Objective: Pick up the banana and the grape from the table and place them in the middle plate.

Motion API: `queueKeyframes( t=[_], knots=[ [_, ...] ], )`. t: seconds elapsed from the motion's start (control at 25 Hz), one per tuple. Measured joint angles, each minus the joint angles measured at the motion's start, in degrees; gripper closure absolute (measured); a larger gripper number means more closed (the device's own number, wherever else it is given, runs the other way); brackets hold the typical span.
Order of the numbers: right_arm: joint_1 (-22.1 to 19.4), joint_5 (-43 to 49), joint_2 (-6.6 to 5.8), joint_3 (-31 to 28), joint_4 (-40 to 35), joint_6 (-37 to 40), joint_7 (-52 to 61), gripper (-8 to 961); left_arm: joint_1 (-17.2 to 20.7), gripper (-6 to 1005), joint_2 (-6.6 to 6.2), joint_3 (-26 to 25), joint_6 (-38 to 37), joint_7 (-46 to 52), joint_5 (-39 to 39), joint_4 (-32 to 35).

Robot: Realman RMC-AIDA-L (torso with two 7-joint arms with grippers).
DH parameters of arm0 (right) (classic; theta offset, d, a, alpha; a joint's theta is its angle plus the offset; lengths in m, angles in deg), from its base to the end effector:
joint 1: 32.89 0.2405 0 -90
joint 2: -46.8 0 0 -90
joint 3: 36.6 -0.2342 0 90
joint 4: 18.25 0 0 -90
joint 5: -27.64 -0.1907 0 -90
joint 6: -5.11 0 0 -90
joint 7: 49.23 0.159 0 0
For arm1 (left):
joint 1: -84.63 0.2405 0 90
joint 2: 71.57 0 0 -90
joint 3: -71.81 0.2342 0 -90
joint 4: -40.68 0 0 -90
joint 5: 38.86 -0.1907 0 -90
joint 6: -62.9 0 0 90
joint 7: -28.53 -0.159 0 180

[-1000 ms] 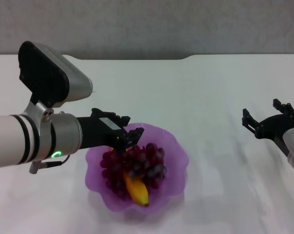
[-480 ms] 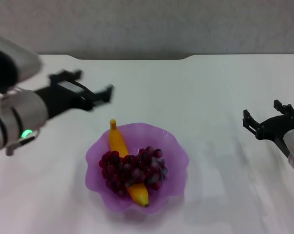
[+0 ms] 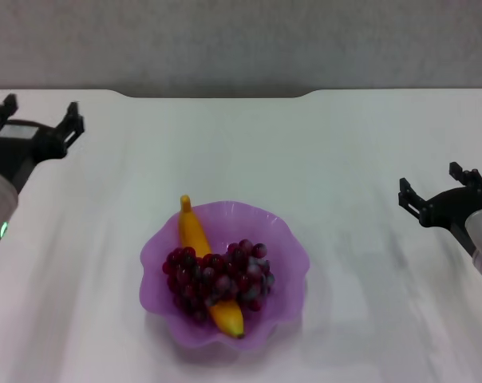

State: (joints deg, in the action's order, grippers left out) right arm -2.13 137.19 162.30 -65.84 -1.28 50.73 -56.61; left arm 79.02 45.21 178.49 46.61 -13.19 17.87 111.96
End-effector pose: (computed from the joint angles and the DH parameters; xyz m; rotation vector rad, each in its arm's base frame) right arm 0.2973 0.3564 -0.0307 -1.8097 0.5547 0.3531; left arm -0.2263 0.3535 0.0423 -1.6124 -0.5746 -0.4737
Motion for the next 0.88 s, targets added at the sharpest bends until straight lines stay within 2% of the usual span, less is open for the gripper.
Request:
queueKeyframes(
  t=[0.2,0.32,0.44,0.56,0.64,0.72,0.88],
  knots=[
    [0.13,0.01,0.03,0.18,0.00,0.00,0.00,64,-1.72,108,-0.15,8.56,-20.53,6.52,-4.10,-11.27],
    [0.13,0.13,0.00,0.18,0.00,0.00,0.00,64,-3.41,108,0.02,12.86,-33.18,17.82,-8.89,-21.58],
    [0.13,0.23,-0.09,0.21,-0.01,0.00,-0.06,64,-5.88,108,0.09,14.78,-41.19,30.50,-10.60,-31.33],
    [0.24,0.28,-0.19,0.22,-0.13,0.05,-0.36,65,-9.10,108,0.06,15.28,-45.91,44.51,-12.35,-41.43],
    [0.32,0.30,-0.23,0.24,-0.21,0.52,-0.42,65,-11.12,108,0.09,15.32,-48.05,50.52,-12.99,-47.01],
    [0.33,0.31,-0.24,0.18,-0.26,1.74,-0.44,65,-12.83,108,0.18,15.36,-49.30,54.51,-12.97,-51.77],
    [0.23,0.88,-0.14,0.48,-0.37,4.71,-0.74,65,-14.18,108,0.37,15.39,-48.79,56.61,-12.69,-56.18]
  ],
)
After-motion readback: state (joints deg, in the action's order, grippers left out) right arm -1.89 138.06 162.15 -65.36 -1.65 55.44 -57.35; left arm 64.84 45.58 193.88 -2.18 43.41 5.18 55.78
